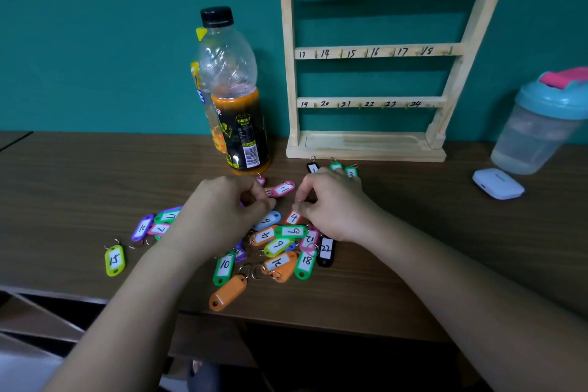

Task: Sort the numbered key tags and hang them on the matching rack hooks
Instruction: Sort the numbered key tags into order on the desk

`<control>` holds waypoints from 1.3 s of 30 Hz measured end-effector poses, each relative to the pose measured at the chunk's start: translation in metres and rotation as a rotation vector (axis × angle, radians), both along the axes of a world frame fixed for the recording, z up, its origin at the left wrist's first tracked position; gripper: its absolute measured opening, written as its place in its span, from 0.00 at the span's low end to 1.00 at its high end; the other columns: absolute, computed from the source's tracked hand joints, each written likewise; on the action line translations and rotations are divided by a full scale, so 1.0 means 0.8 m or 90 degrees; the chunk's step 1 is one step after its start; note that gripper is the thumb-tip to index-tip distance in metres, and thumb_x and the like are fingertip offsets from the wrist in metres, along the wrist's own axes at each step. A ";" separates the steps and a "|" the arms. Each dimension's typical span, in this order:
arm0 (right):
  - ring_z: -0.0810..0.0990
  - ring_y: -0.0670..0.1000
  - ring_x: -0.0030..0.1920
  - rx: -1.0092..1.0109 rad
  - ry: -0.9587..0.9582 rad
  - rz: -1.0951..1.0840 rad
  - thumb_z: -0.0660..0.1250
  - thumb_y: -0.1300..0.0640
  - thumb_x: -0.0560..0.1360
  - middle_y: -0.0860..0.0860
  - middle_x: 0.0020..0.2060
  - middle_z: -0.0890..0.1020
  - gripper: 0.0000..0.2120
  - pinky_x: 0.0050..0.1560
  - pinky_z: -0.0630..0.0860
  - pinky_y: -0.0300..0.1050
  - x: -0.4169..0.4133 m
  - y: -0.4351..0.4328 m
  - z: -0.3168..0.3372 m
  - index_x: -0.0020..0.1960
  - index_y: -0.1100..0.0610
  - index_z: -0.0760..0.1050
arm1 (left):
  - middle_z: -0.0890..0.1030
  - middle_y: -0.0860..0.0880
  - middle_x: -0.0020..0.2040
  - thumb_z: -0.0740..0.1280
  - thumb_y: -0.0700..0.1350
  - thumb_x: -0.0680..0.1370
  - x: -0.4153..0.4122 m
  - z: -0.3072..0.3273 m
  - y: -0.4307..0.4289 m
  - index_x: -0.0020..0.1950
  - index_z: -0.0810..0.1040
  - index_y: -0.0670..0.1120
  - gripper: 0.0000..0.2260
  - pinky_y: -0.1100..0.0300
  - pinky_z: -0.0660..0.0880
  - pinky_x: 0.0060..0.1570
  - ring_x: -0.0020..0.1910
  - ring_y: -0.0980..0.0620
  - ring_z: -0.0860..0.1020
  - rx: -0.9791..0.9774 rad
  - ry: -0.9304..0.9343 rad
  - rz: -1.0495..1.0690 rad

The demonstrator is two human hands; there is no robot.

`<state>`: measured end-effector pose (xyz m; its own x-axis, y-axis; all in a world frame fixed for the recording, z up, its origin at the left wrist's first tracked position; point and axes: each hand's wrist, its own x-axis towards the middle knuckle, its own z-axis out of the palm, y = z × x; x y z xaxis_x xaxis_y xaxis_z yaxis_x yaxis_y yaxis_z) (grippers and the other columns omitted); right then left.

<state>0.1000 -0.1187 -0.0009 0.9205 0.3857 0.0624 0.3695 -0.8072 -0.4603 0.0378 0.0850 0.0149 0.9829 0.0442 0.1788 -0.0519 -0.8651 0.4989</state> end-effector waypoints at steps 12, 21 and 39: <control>0.81 0.46 0.53 0.186 -0.024 -0.036 0.72 0.51 0.82 0.46 0.50 0.83 0.03 0.47 0.73 0.40 0.036 -0.079 0.043 0.53 0.50 0.81 | 0.84 0.61 0.43 0.77 0.51 0.77 0.005 -0.001 -0.008 0.46 0.84 0.59 0.03 0.67 0.74 0.44 0.47 0.66 0.78 -0.013 0.003 -0.013; 0.78 0.45 0.50 0.121 -0.072 -0.133 0.73 0.53 0.81 0.45 0.49 0.82 0.02 0.40 0.66 0.34 0.068 -0.123 0.013 0.53 0.49 0.81 | 0.83 0.61 0.43 0.76 0.52 0.77 0.007 -0.001 -0.020 0.47 0.83 0.61 0.03 0.67 0.72 0.41 0.45 0.64 0.79 -0.001 0.022 -0.026; 0.82 0.45 0.52 0.113 -0.083 -0.184 0.75 0.55 0.79 0.46 0.50 0.85 0.06 0.42 0.71 0.35 0.077 -0.143 0.002 0.56 0.49 0.84 | 0.83 0.61 0.41 0.77 0.50 0.76 0.010 -0.009 -0.058 0.49 0.84 0.57 0.04 0.73 0.69 0.37 0.44 0.66 0.79 0.007 -0.026 -0.066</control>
